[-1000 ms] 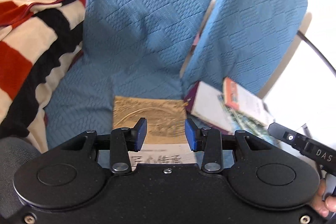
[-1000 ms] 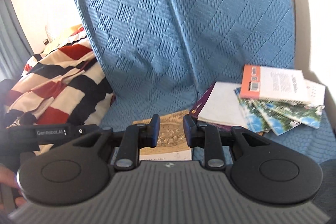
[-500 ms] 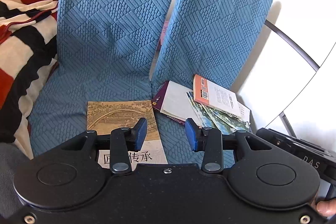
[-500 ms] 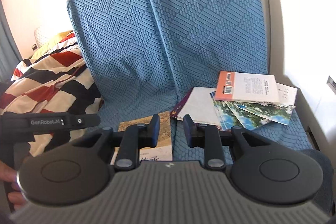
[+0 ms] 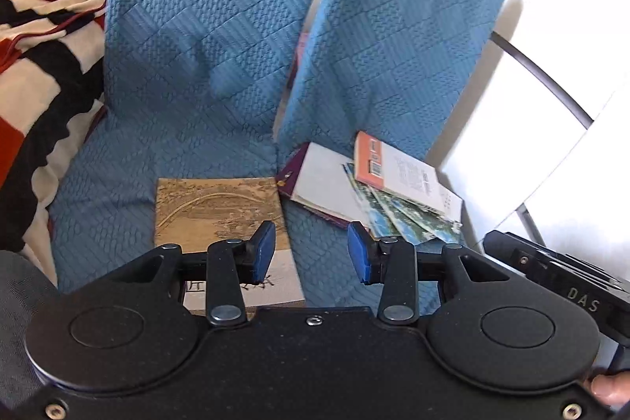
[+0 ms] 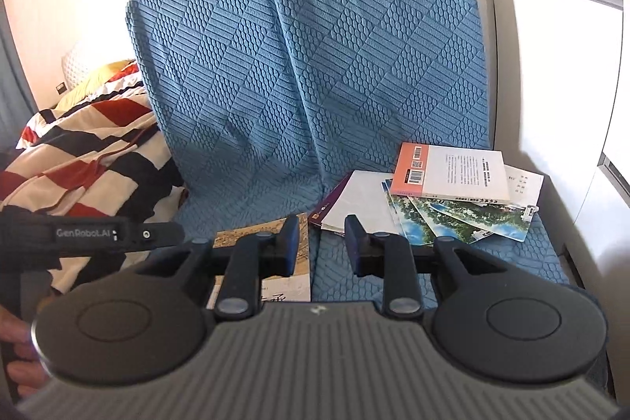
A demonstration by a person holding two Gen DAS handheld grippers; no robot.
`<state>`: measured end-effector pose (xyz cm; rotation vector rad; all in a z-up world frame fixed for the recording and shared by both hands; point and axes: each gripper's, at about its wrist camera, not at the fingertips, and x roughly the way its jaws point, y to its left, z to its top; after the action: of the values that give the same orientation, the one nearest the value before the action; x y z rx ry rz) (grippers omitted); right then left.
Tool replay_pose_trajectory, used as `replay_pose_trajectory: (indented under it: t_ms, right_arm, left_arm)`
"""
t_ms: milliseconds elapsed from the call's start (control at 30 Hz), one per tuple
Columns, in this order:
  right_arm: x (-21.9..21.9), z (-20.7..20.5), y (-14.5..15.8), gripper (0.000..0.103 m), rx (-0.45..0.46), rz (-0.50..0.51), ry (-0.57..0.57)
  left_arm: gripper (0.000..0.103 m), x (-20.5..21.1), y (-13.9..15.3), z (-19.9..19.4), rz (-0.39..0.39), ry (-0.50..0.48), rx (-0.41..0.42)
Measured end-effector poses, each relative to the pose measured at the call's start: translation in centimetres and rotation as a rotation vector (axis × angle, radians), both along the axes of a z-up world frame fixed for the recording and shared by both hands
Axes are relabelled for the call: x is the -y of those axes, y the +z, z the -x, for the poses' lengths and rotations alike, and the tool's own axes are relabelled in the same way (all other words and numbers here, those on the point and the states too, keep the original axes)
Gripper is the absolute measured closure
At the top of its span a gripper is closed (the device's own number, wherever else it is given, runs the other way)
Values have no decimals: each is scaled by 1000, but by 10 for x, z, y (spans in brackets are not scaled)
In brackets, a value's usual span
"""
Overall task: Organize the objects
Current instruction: 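Open both grippers and lift them away from the tan book, then move both grippers toward the pile of orange book and postcards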
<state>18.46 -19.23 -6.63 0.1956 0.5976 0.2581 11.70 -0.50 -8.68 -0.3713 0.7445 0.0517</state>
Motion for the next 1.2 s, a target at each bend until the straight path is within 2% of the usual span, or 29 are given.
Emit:
replay_pose_trajectory:
  t_ms: [200, 300, 633, 867, 1200]
  right_arm:
    - [10, 7, 2, 74, -3, 8, 2]
    - [17, 8, 1, 74, -8, 2, 0]
    - [41, 1, 2, 74, -6, 13, -47]
    - [55, -5, -1, 74, -15, 16, -80]
    - [74, -8, -9, 74, -30, 11, -111]
  left_arm:
    - [64, 19, 5, -2, -14, -14, 10]
    - [64, 26, 5, -6, 18, -28, 4]
    - [63, 56, 9, -27, 4, -87, 21]
    - [62, 65, 14, -35, 17, -88, 71]
    - [62, 83, 9, -49, 4, -129, 60]
